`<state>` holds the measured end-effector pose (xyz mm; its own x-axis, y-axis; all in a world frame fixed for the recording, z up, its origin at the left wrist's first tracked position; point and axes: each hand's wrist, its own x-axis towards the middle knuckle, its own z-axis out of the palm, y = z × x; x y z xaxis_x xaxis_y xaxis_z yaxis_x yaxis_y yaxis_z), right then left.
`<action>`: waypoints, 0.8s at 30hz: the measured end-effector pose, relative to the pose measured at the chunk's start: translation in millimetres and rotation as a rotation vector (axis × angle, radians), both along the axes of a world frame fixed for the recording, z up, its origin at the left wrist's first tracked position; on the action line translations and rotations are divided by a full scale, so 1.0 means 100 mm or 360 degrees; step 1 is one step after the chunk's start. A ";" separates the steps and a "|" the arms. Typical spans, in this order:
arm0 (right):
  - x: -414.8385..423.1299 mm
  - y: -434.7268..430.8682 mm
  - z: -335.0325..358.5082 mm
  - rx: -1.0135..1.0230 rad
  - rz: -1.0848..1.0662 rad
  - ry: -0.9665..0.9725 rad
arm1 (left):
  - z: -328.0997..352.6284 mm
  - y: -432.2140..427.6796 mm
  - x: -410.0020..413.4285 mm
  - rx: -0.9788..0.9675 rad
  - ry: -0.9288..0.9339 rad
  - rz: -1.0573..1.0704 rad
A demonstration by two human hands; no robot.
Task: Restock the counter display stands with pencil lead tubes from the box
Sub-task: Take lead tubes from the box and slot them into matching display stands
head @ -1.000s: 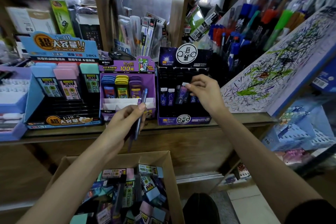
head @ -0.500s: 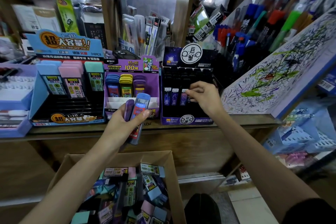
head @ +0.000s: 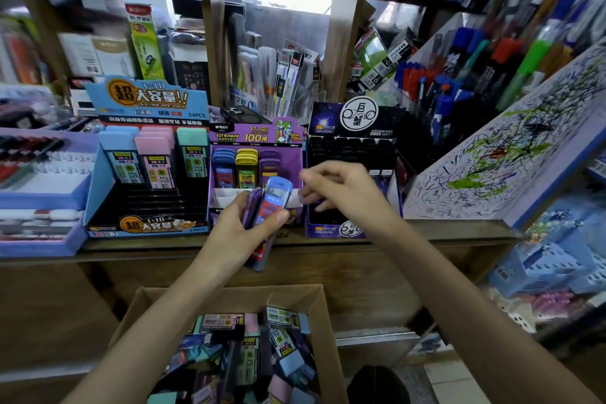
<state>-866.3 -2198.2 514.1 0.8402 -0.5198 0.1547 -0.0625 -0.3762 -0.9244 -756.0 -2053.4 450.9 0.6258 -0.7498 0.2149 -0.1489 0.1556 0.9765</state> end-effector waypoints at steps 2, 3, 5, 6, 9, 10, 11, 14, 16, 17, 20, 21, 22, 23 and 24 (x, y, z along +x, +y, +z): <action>0.09 0.17 -0.04 0.0072 0.0099 0.0014 | 0.01 0.01 0.02 -0.0001 -0.0040 -0.0006; 0.12 0.23 -0.06 0.0100 0.0125 0.0020 | 0.00 0.03 0.04 0.0002 -0.0059 -0.0014; 0.18 0.31 -0.07 0.0150 0.0164 0.0044 | -0.02 0.10 0.06 0.0025 -0.0069 -0.0016; 0.20 0.32 -0.05 0.0153 0.0167 0.0055 | -0.05 0.15 0.09 0.0051 -0.0061 -0.0011; 0.23 0.21 0.10 0.0085 0.0042 -0.0015 | -0.11 0.17 0.23 0.0125 0.0030 0.0026; 0.23 0.14 0.17 0.0022 -0.0037 -0.0047 | -0.10 0.13 0.30 0.0129 0.0145 0.0094; 0.24 0.06 0.24 -0.0055 -0.0119 -0.0074 | -0.10 0.10 0.38 0.0128 0.0220 0.0148; 0.30 -0.17 0.39 -0.0303 -0.0342 -0.0111 | -0.15 0.14 0.51 0.0061 0.0247 0.0176; 0.37 -0.26 0.41 -0.0481 -0.0437 -0.0118 | -0.21 0.17 0.55 0.0106 0.0262 0.0233; 0.41 -0.29 0.40 -0.0548 -0.0458 -0.0121 | -0.26 0.22 0.54 0.0084 0.0252 0.0181; 0.53 -0.34 0.32 -0.0748 -0.0453 -0.0061 | -0.28 0.29 0.54 0.0019 0.0222 0.0077; 0.57 -0.34 0.28 -0.0832 -0.0422 -0.0026 | -0.26 0.30 0.55 -0.0011 0.0184 0.0061; 0.61 -0.35 0.24 -0.0925 -0.0383 0.0017 | -0.25 0.31 0.54 -0.0024 0.0117 0.0053; 0.64 -0.36 0.20 -0.1030 -0.0348 0.0073 | -0.24 0.32 0.53 -0.0023 0.0049 0.0043; 0.67 -0.36 0.17 -0.1153 -0.0326 0.0147 | -0.23 0.34 0.51 -0.0016 -0.0009 0.0037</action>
